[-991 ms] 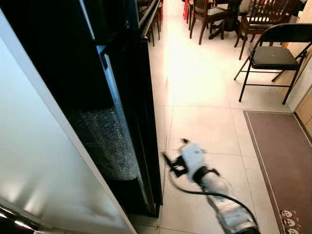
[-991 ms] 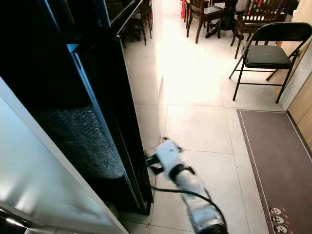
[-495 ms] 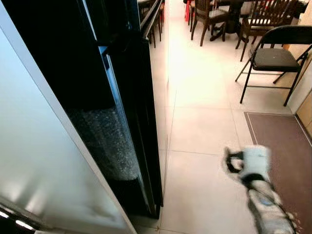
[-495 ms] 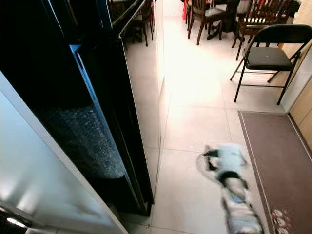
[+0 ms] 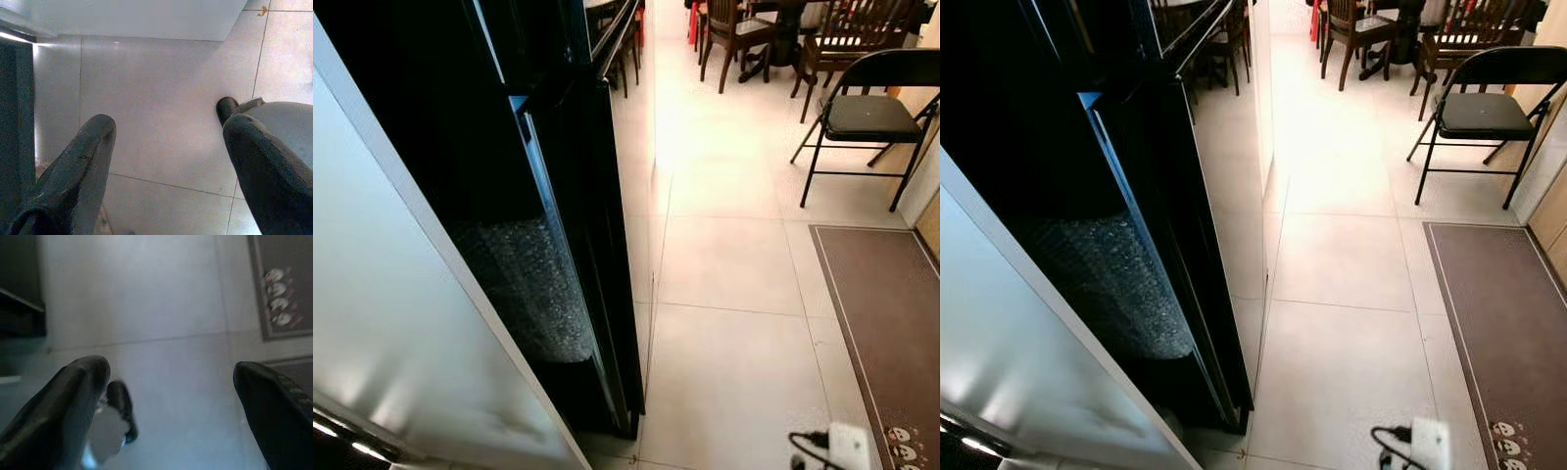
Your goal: Restocking fridge
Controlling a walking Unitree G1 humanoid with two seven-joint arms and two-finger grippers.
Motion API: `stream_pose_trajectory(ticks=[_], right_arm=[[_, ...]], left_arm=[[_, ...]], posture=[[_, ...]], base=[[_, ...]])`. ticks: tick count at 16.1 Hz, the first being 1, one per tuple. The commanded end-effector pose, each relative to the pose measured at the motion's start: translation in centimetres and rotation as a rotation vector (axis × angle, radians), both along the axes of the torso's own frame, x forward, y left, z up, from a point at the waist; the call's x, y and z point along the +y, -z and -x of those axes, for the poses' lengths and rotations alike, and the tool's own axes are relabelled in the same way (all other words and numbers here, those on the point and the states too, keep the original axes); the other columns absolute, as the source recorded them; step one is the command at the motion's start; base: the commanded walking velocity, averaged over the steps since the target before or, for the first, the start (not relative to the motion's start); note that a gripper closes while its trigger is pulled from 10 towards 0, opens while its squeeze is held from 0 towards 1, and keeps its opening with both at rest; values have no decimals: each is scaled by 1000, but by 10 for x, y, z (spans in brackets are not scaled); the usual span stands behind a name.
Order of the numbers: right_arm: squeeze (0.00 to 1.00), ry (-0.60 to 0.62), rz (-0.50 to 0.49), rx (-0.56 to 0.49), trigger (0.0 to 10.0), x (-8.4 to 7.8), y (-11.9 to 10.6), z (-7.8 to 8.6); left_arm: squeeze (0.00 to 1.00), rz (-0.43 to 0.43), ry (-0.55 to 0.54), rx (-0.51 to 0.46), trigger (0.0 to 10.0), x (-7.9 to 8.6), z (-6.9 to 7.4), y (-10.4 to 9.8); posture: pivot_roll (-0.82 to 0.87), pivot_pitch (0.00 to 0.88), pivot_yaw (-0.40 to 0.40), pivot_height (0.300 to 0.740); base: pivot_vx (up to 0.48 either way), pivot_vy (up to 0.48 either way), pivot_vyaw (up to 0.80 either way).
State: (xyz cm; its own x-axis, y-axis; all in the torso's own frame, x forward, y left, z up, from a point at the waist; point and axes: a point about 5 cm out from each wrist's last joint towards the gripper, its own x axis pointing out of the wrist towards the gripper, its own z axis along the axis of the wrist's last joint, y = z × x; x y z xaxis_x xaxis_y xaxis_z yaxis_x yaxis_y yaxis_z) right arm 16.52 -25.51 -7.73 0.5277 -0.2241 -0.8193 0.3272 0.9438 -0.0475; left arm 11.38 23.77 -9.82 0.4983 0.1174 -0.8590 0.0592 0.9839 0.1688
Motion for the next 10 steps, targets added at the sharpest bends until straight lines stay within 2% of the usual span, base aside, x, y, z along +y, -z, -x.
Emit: stream_pose_trajectory(ticks=[1, 3, 7, 8, 10], right_arm=[[0, -10, -56, 33, 10000, 14, 7, 6], [0, -150, -96, 72, 10000, 37, 15, 11], [0, -197, -86, 78, 10000, 45, 16, 9], [0, -216, -81, 76, 10000, 46, 15, 8], [0, -241, -75, 75, 10000, 45, 14, 6]], left_arm=[[0, -3, -29, 15, 10000, 4, 5, 1], [0, -2, -39, 12, 10000, 6, 4, 0], [0, -6, -62, 9, 10000, 10, 5, -1], [0, -9, -68, 11, 10000, 10, 6, -1], [0, -13, -80, 11, 10000, 9, 6, 0]], posture=[[-151, 0, 84, 740], [-122, 0, 65, 740], [-81, 0, 27, 740], [-56, 0, -6, 740], [-21, 0, -24, 740]], base=[[0, 0, 0], [0, 0, 0], [0, 0, 0], [0, 0, 0], [0, 0, 691]])
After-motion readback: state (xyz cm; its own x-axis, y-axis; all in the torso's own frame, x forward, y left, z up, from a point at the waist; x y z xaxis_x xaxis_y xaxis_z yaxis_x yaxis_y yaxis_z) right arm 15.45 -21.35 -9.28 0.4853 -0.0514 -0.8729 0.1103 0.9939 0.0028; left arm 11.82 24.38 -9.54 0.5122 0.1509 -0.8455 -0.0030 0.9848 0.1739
